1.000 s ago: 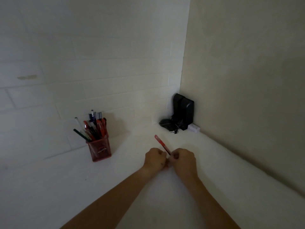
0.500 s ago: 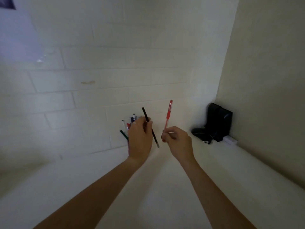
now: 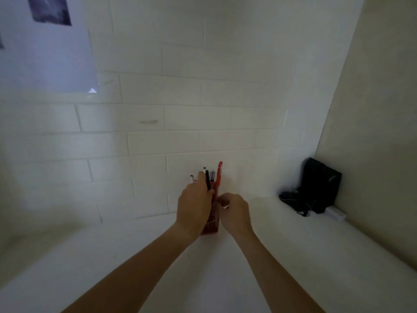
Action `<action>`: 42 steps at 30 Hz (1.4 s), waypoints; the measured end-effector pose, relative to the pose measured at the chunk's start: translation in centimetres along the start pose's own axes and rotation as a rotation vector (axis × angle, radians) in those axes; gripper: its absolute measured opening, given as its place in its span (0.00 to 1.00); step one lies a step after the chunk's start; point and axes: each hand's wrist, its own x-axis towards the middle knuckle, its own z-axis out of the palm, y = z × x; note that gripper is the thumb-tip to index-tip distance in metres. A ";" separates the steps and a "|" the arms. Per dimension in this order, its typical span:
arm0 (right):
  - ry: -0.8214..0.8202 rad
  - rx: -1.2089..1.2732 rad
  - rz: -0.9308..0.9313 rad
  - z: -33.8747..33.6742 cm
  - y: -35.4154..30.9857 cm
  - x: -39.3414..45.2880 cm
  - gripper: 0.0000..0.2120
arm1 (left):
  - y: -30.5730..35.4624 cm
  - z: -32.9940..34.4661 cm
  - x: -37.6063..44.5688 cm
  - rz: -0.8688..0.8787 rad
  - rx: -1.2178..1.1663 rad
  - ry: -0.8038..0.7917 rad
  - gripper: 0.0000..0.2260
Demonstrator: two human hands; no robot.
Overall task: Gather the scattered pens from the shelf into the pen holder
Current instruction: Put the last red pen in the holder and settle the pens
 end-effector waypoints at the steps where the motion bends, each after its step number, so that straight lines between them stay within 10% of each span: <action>1: -0.007 -0.035 -0.002 0.1 0.1 -0.1 0.06 | -0.1 0.2 -0.2 -0.001 0.032 -0.020 0.08; 21: 0.062 -0.086 -0.198 0.3 -0.7 0.1 0.19 | -0.8 0.0 0.1 0.417 0.462 0.332 0.20; 25: 0.106 0.063 -0.217 1.0 -0.1 0.2 0.15 | -1.2 0.5 -0.1 0.148 0.202 0.390 0.29; 31: 0.042 0.194 -0.134 1.9 1.1 0.5 0.08 | -1.9 0.9 1.5 -0.012 -0.446 -0.009 0.44; 42: -0.214 0.521 -0.064 3.1 2.2 0.9 0.41 | -1.4 3.0 2.4 -0.178 -0.698 0.185 0.48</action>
